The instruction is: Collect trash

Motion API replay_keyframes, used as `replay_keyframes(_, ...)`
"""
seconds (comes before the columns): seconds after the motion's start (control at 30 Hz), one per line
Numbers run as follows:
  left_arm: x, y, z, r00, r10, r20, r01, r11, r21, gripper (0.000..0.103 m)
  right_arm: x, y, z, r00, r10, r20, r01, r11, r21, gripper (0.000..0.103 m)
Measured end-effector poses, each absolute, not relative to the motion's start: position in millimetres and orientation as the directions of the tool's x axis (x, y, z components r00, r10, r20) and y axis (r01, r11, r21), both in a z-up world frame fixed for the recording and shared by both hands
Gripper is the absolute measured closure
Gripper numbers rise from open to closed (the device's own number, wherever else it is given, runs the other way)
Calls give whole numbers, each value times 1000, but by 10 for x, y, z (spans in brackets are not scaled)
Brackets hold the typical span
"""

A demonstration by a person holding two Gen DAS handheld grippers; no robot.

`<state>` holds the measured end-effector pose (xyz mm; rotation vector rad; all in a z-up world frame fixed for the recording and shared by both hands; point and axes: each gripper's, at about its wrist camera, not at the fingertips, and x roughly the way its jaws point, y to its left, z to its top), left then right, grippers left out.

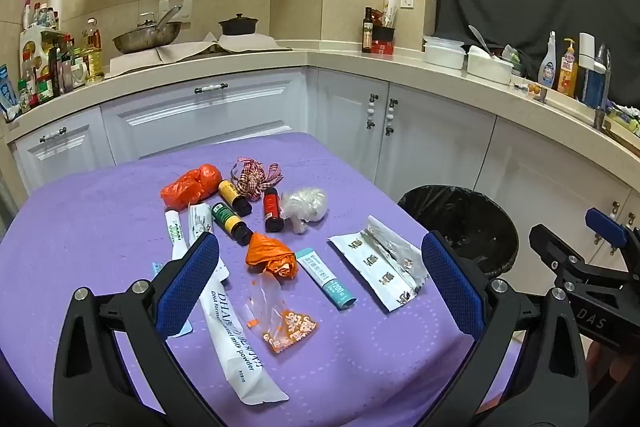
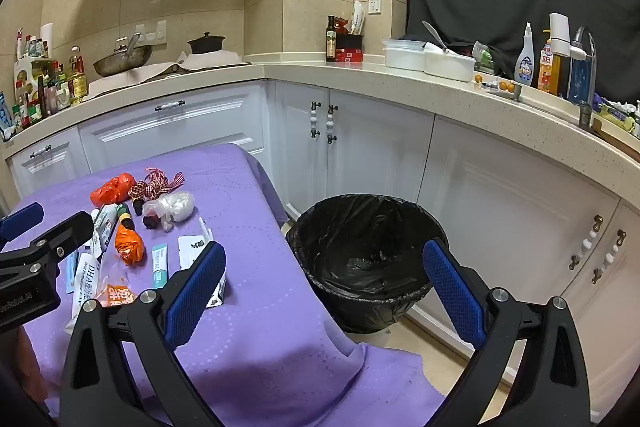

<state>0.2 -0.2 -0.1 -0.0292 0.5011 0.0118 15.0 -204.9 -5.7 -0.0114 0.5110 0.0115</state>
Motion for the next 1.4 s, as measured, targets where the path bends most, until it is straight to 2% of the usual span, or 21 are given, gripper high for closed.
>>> replay_keyframes(1.4, -59, 70, 24, 885, 30, -464, -43, 999, -19, 4, 142, -2051, -22, 875, 7, -484, -14, 1000, -11, 7)
